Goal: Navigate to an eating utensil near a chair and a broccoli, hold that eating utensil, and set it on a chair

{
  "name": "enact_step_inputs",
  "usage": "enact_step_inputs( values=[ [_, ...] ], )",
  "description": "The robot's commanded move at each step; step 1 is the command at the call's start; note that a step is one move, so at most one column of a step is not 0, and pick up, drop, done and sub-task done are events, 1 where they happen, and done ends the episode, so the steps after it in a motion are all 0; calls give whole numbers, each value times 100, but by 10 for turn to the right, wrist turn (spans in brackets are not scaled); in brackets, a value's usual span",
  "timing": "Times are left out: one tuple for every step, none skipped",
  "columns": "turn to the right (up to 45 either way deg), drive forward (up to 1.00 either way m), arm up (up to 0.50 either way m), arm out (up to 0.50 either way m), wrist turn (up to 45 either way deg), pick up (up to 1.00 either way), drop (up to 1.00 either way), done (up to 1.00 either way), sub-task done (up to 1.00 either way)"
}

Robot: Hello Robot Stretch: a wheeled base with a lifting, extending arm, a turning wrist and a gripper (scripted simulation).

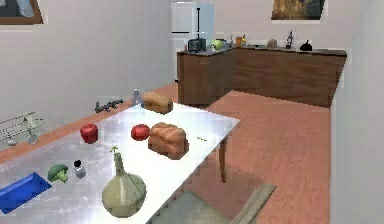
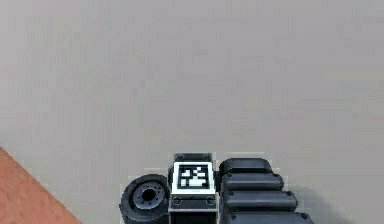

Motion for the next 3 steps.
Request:
enact_step_inputs(
  values=[
    [-210, 0, 0, 0, 0, 0, 0, 0, 0],
    [0, 25, 0, 0, 0, 0, 0, 0, 0],
    [450, 0, 0, 0, 0, 0, 0, 0, 0]
  ],
)
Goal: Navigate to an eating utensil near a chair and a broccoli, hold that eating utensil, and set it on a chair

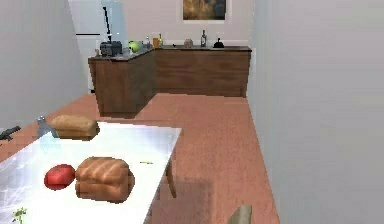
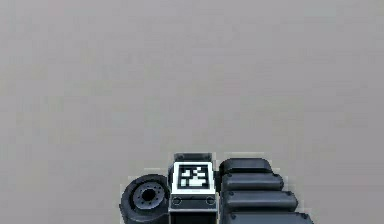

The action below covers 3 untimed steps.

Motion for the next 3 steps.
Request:
enact_step_inputs(
  values=[
    [450, 0, 0, 0, 0, 0, 0, 0, 0],
    [-450, 0, 0, 0, 0, 0, 0, 0, 0],
    [-390, 0, 0, 0, 0, 0, 0, 0, 0]
  ],
)
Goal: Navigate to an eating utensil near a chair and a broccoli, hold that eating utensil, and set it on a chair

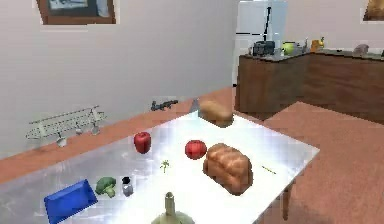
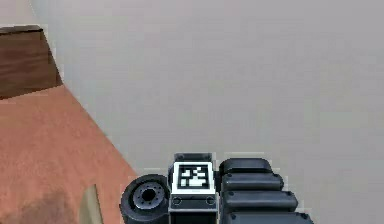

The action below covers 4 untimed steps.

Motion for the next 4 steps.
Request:
enact_step_inputs(
  values=[
    [450, 0, 0, 0, 0, 0, 0, 0, 0],
    [360, 0, 0, 0, 0, 0, 0, 0, 0],
    [-450, 0, 0, 0, 0, 0, 0, 0, 0],
    [-270, 0, 0, 0, 0, 0, 0, 0, 0]
  ],
)
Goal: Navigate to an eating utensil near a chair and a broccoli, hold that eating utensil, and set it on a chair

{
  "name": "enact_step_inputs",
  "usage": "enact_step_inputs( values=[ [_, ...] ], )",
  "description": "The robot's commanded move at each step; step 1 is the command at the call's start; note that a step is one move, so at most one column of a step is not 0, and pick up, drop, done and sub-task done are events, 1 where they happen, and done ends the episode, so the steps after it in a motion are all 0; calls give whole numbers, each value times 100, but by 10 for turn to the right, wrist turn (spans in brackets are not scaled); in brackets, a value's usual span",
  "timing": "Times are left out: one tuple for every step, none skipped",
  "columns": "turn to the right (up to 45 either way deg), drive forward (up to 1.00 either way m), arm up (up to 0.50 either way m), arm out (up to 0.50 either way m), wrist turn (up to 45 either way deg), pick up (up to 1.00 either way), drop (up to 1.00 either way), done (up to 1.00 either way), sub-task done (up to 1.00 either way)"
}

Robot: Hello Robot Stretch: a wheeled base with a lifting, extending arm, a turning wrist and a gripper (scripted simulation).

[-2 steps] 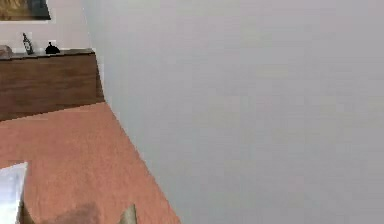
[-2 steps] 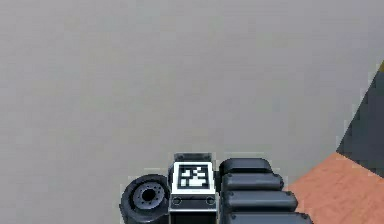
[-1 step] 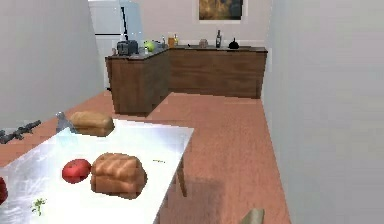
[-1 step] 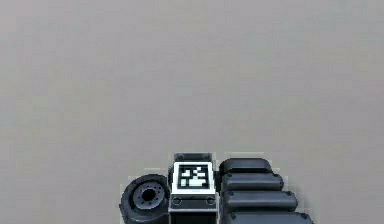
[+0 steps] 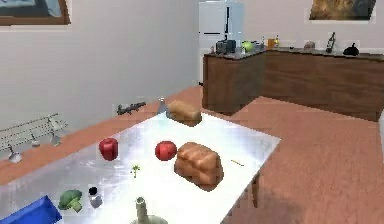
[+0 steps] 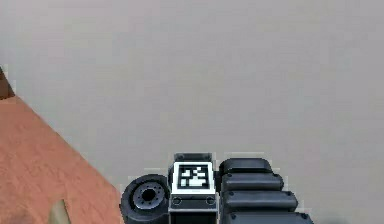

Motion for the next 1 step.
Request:
enact_step_inputs(
  values=[
    [450, 0, 0, 0, 0, 0, 0, 0, 0]
  ],
)
